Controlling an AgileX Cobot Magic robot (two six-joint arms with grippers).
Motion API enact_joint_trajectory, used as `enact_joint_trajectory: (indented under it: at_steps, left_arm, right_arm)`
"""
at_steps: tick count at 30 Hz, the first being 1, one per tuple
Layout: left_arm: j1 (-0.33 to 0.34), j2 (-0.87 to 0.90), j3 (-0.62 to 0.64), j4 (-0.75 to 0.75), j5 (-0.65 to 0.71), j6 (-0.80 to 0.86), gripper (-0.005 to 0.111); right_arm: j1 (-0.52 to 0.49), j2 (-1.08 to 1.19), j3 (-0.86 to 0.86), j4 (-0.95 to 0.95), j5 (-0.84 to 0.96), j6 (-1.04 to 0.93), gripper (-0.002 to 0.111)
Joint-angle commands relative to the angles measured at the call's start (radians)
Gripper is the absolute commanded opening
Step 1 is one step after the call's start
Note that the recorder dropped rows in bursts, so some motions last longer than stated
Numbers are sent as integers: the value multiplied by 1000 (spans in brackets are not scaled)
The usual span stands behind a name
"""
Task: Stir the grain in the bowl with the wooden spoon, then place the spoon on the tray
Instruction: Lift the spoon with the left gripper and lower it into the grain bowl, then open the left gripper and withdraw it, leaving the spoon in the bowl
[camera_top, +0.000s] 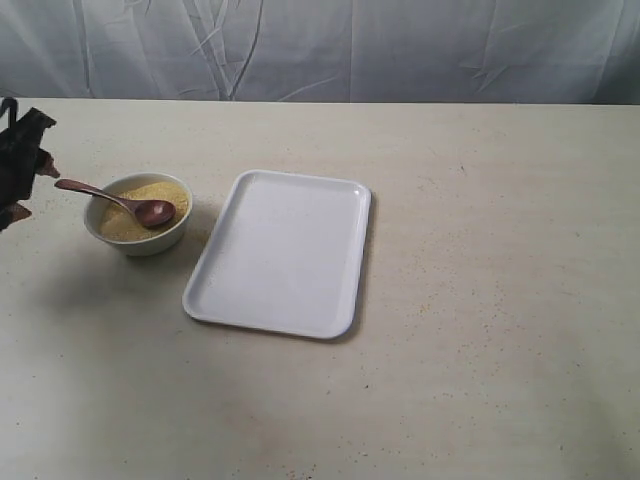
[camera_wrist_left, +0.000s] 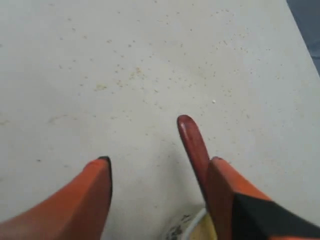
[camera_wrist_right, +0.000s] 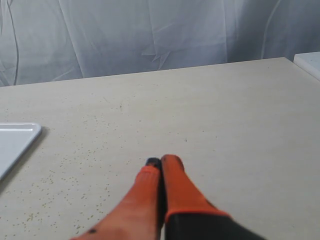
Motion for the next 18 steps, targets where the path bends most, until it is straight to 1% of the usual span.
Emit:
enact_joint_trajectory:
  at_steps: [1,4,6,8,11,14,18]
  left_arm:
    - [76,-104,-5,195,142,2,55]
    - [93,-187,-5,362,204,4,55]
    - [93,-247,-5,485,235,4,55]
    - [93,-299,-5,559,243,4,53]
    - [93,-368,-5,568,270,27,49]
    - [93,-426,-5,556,286,118,48]
    - [93,-479,-5,503,281,178,48]
  right_arm:
    - [3,-5,2,1,-9,-1,0]
    - [3,-5,2,1,-9,-1,0]
    - [3,-5,2,1,-9,-1,0]
    - [3,-5,2,1,-9,-1,0]
    - [3,-5,2,1,-9,-1,0]
    - [3,-5,2,1,-9,-1,0]
    - [3,-5,2,1,-9,-1,0]
